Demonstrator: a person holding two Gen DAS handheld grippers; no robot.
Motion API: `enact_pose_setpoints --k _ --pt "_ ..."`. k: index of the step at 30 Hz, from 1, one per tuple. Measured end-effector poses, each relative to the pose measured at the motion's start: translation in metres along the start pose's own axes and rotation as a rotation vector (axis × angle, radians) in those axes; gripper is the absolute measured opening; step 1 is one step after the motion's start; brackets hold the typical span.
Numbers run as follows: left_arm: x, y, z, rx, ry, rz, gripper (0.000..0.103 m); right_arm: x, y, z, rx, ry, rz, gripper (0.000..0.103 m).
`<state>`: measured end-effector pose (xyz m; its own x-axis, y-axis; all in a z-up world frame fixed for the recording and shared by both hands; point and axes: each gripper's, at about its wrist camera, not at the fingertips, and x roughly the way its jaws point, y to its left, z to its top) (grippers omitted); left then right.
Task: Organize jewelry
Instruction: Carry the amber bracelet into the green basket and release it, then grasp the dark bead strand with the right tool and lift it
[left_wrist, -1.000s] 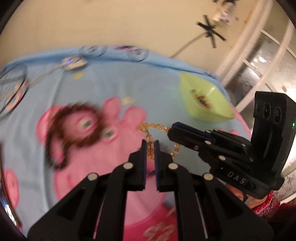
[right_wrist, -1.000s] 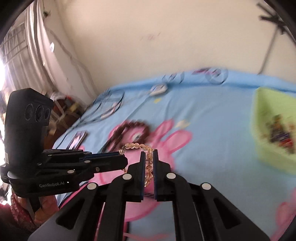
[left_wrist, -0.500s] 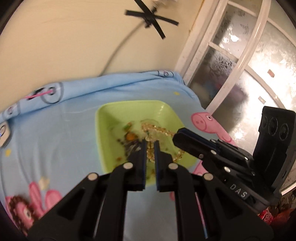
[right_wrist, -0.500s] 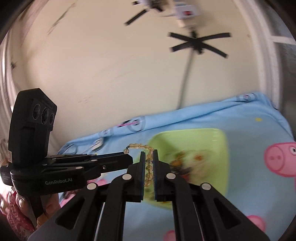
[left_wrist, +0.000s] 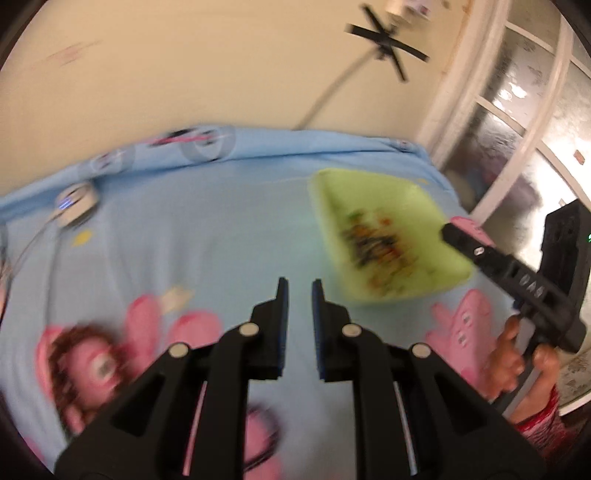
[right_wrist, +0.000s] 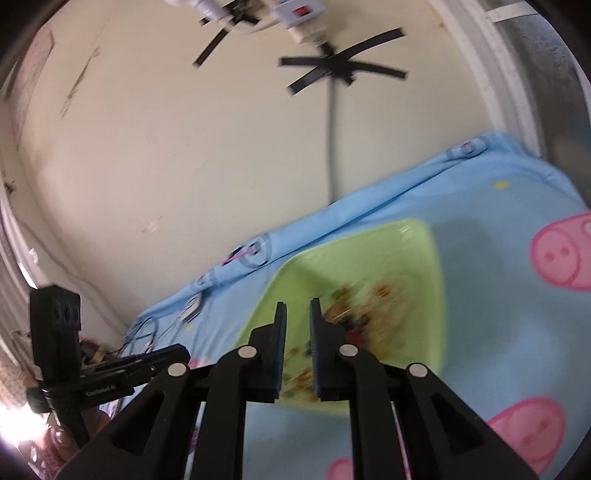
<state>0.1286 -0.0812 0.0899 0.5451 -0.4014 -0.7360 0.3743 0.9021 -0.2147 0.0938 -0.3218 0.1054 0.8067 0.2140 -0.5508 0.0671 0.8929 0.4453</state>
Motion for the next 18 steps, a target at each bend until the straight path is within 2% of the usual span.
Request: enact_pose_setpoints --k 6,10,14,18 --pt "-0.034 0.067 -0.055 -0.120 0.000 0.097 0.011 0.024 0.047 -0.030 -0.057 0.104 0.090 0.000" --pt "-0.061 0.104 -0.089 -0.208 -0.022 0.153 0.011 0.049 0.089 -0.064 -0.141 0.235 0.131 0.000" --pt "-0.083 0.142 -0.111 -0.312 -0.046 0.195 0.011 0.070 0.117 -0.093 -0.220 0.344 0.139 0.000" --pt "-0.091 0.162 -0.124 -0.374 -0.053 0.216 0.011 0.077 0.136 -0.107 -0.247 0.397 0.146 0.000"
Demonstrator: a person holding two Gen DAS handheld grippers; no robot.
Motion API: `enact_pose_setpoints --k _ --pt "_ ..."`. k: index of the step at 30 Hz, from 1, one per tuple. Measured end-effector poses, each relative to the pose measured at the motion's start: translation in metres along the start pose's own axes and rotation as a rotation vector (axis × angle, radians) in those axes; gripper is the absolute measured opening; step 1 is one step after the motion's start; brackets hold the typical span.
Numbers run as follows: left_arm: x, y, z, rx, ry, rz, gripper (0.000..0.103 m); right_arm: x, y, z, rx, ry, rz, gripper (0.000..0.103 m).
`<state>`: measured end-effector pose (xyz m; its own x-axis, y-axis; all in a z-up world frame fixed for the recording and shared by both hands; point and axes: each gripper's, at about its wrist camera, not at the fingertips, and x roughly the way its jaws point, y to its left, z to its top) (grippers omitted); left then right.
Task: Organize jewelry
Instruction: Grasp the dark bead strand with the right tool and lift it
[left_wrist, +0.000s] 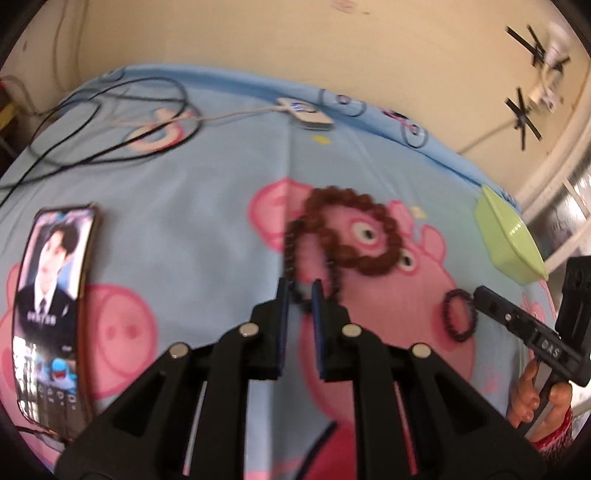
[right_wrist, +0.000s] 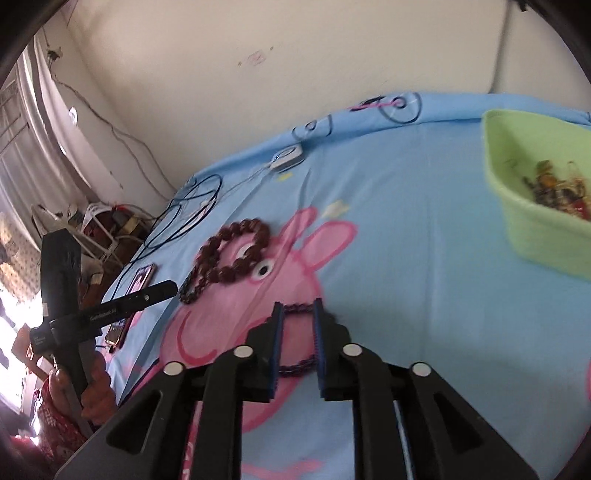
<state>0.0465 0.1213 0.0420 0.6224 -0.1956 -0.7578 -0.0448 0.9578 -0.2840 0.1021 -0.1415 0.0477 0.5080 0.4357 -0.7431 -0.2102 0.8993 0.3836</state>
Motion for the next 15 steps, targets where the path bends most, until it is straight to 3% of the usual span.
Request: enact_pose_setpoints --k 2,10,12,15 --pt "0.002 0.004 -0.004 -0.009 0.002 0.004 0.011 0.001 0.005 0.001 -0.011 0.003 -0.004 0.004" --pt "0.009 0.001 0.009 0.014 0.008 0.011 0.012 0.009 0.026 0.003 -0.076 0.019 -0.006 0.005" --pt "0.014 -0.002 0.014 0.036 0.016 0.026 0.025 0.011 0.033 0.002 -0.105 0.016 -0.018 0.005" --pt "0.025 -0.008 0.018 0.074 0.017 0.069 0.030 0.010 0.032 0.004 -0.105 0.002 -0.038 0.005"
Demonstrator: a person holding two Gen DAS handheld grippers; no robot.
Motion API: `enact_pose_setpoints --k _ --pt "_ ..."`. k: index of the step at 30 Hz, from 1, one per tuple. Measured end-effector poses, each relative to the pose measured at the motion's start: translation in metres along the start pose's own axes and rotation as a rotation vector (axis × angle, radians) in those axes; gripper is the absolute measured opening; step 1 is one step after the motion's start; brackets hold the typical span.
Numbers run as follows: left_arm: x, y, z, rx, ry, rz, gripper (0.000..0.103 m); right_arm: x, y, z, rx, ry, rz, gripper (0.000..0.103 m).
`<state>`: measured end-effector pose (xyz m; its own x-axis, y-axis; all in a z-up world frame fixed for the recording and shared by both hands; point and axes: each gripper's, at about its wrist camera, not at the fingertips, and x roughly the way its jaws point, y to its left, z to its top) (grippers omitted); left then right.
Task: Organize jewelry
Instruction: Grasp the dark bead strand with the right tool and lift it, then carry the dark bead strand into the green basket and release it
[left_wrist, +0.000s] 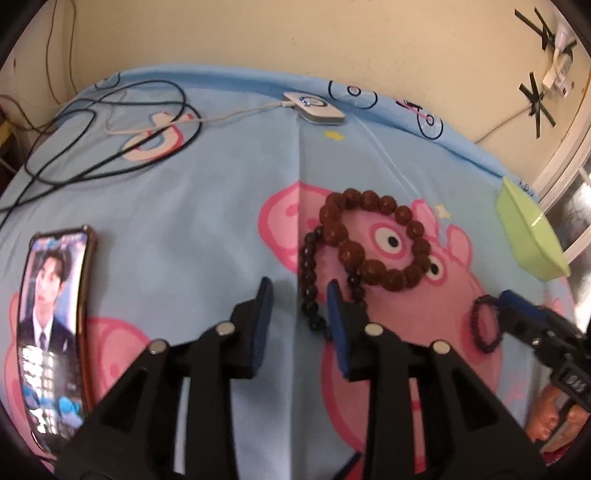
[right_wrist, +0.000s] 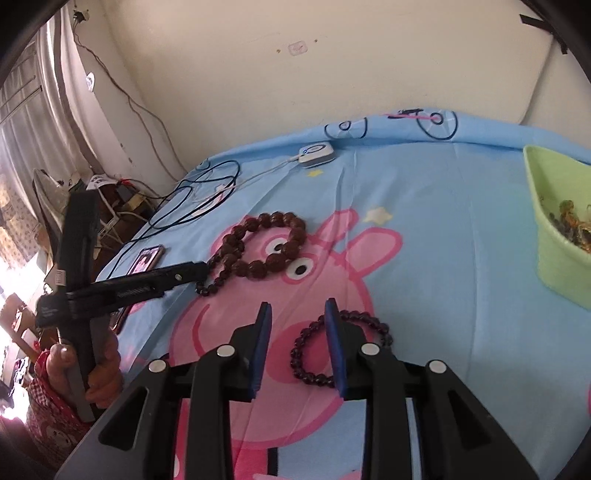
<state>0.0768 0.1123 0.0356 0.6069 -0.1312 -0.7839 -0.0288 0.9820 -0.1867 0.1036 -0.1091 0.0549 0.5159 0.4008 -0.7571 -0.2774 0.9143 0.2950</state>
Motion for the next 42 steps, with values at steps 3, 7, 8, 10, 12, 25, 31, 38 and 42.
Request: enact_pose_setpoints --k 3,7,8,10,12,25,31,38,42 --pt "0.004 -0.006 0.000 0.036 -0.009 0.035 0.022 -0.003 -0.009 0.001 0.024 -0.006 -0.019 0.005" --pt "-0.001 -0.011 -0.008 0.068 0.006 0.045 0.008 -0.007 -0.032 0.002 0.078 -0.010 -0.074 0.005" --pt "-0.006 -0.012 -0.014 0.074 0.012 0.032 0.008 -0.008 -0.038 0.001 0.100 -0.008 -0.077 0.005" --pt "-0.015 -0.015 -0.027 0.062 0.035 -0.036 0.008 -0.010 -0.048 0.000 0.134 -0.007 -0.075 0.005" --pt "-0.027 -0.023 -0.043 0.072 0.046 -0.098 0.008 -0.012 -0.056 -0.002 0.156 -0.005 -0.069 0.005" --pt "-0.043 -0.061 -0.088 0.075 0.106 -0.277 0.008 0.005 0.021 -0.019 -0.074 0.119 0.116 0.005" --pt "-0.047 -0.051 -0.087 0.039 0.089 -0.231 0.008 0.033 0.061 -0.025 -0.263 0.175 0.030 0.006" --pt "-0.040 -0.053 -0.069 0.013 0.091 -0.226 0.008 0.019 0.047 -0.022 -0.234 0.125 0.052 0.000" --pt "-0.037 -0.076 -0.045 0.036 0.079 -0.277 0.008 -0.016 0.019 -0.006 -0.145 0.024 0.058 0.000"
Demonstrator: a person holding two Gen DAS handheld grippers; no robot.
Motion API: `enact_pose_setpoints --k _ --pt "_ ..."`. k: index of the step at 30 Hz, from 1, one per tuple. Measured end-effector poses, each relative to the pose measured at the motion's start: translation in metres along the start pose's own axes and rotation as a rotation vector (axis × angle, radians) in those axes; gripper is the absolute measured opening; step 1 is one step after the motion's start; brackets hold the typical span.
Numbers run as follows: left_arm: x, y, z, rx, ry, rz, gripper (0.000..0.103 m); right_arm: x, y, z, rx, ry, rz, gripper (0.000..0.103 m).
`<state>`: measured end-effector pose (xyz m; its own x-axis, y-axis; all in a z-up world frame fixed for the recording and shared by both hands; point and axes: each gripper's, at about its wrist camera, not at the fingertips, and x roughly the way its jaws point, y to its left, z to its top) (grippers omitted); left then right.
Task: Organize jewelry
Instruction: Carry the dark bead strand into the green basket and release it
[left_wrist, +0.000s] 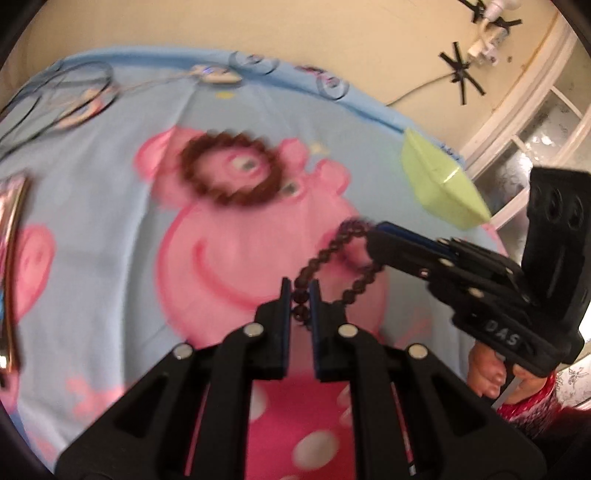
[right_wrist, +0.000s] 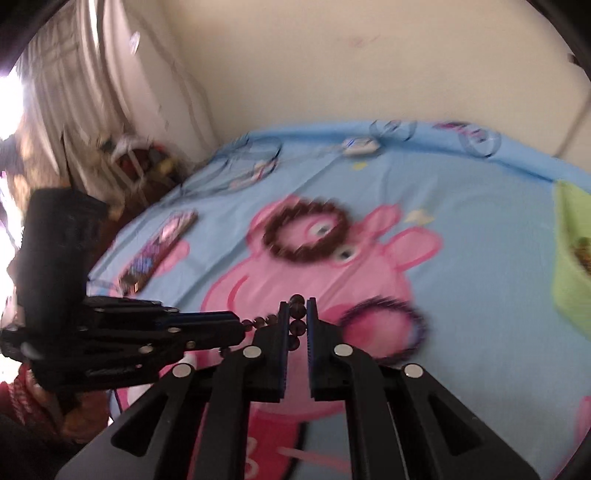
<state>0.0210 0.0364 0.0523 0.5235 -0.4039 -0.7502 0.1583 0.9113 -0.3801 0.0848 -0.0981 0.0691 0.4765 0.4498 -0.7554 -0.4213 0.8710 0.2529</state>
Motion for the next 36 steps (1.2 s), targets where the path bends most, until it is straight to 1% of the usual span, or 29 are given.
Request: enact_pose_setpoints --k 4,6,10,13,16,19,20,21,22,23,24,25,26,27,28,31,33,35,36 --pt "0.014 -0.043 0.039 0.098 -0.026 -0.057 0.008 -0.038 -0.034 0.011 0.060 -0.103 -0.059 0.000" --pt "0.026 -0.067 0.060 0.142 -0.027 -0.090 0.008 -0.063 -0.057 0.015 0.102 -0.163 -0.101 0.000" --pt "0.057 -0.119 0.099 0.204 -0.019 -0.153 0.008 -0.104 -0.097 0.018 0.173 -0.247 -0.169 0.000" --pt "0.079 -0.155 0.122 0.247 -0.015 -0.160 0.008 -0.126 -0.127 0.018 0.223 -0.288 -0.232 0.000" --pt "0.101 -0.193 0.139 0.295 -0.011 -0.154 0.008 -0.139 -0.156 0.016 0.281 -0.315 -0.273 0.000" --pt "0.126 -0.222 0.156 0.354 -0.026 -0.121 0.008 -0.144 -0.185 0.020 0.327 -0.346 -0.295 0.000" --pt "0.132 -0.227 0.158 0.368 -0.030 -0.097 0.010 -0.143 -0.190 0.021 0.323 -0.360 -0.309 0.000" --pt "0.142 -0.233 0.163 0.382 -0.042 -0.037 0.017 -0.138 -0.198 0.026 0.314 -0.350 -0.364 0.000" --pt "0.146 -0.233 0.164 0.383 -0.052 0.000 0.018 -0.135 -0.203 0.028 0.319 -0.337 -0.424 0.000" --pt "0.146 -0.229 0.165 0.373 -0.060 0.014 0.019 -0.136 -0.205 0.028 0.332 -0.335 -0.450 0.000" --pt "0.142 -0.224 0.163 0.362 -0.066 0.010 0.019 -0.137 -0.207 0.026 0.355 -0.343 -0.452 0.000" --pt "0.136 -0.217 0.160 0.351 -0.080 -0.003 0.019 -0.141 -0.208 0.020 0.390 -0.369 -0.432 0.000" --pt "0.126 -0.208 0.153 0.346 -0.103 0.000 0.021 -0.145 -0.206 0.014 0.409 -0.388 -0.418 0.000" --pt "0.119 -0.201 0.146 0.351 -0.116 0.020 0.025 -0.146 -0.201 0.007 0.420 -0.399 -0.402 0.000" --pt "0.114 -0.195 0.139 0.359 -0.120 0.038 0.026 -0.146 -0.196 0.000 0.424 -0.402 -0.390 0.000" --pt "0.102 -0.175 0.111 0.366 -0.115 0.068 0.033 -0.141 -0.175 -0.020 0.454 -0.415 -0.367 0.000" --pt "0.094 -0.162 0.086 0.367 -0.121 0.121 0.042 -0.133 -0.158 -0.035 0.492 -0.416 -0.366 0.000" --pt "0.089 -0.149 0.066 0.361 -0.129 0.153 0.043 -0.126 -0.142 -0.042 0.516 -0.417 -0.359 0.000" --pt "0.087 -0.144 0.060 0.354 -0.128 0.157 0.043 -0.122 -0.136 -0.044 0.523 -0.414 -0.355 0.000"
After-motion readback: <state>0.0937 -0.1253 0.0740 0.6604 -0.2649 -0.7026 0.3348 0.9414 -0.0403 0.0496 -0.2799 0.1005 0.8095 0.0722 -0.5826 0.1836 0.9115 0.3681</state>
